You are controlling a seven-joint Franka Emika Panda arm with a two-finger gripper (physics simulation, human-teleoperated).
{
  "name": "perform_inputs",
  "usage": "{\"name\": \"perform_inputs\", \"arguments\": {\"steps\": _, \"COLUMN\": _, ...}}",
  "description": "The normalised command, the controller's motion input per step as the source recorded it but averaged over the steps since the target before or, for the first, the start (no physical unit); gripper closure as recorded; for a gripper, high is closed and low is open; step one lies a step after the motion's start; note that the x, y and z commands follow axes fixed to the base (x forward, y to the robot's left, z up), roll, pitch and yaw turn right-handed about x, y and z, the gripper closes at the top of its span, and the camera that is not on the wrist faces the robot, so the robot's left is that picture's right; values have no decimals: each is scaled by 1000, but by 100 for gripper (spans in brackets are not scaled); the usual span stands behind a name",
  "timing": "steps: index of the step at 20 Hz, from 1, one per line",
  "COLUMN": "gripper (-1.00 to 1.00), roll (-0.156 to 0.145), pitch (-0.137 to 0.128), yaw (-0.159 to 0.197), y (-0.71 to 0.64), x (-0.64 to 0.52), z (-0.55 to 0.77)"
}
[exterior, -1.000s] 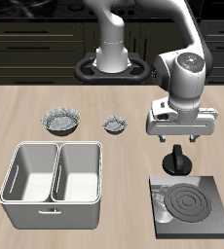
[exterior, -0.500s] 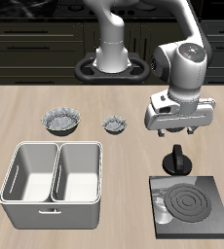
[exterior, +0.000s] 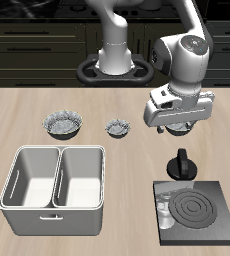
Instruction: Turn off the flat stove and place the largest bowl on it
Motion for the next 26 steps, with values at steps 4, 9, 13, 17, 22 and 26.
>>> {"name": "perform_inputs", "arguments": {"steps": 4, "gripper": -100, "roll": 14, "pitch": -57, "yaw": 43, "y": -114, "x": -271, "z": 161}}
{"name": "perform_inputs", "arguments": {"steps": 9, "gripper": -100, "roll": 21, "pitch": -37, "yaw": 0, "y": -239, "x": -277, "z": 111}}
{"name": "perform_inputs", "arguments": {"steps": 13, "gripper": -100, "roll": -7, "pitch": -28, "yaw": 39, "y": -315, "x": -280, "z": -55}}
{"name": "perform_inputs", "arguments": {"steps": 17, "gripper": -100, "roll": -2, "pitch": -47, "yaw": 27, "y": -182, "x": -282, "z": 8}}
{"name": "perform_inputs", "arguments": {"steps": 22, "gripper": -100, "roll": -6, "pitch": -37, "yaw": 10, "y": -236, "x": -289, "z": 52}}
{"name": "perform_inputs", "arguments": {"steps": 26, "gripper": -100, "roll": -19, "pitch": -36, "yaw": 19, "y": -315, "x": -241, "z": 59}}
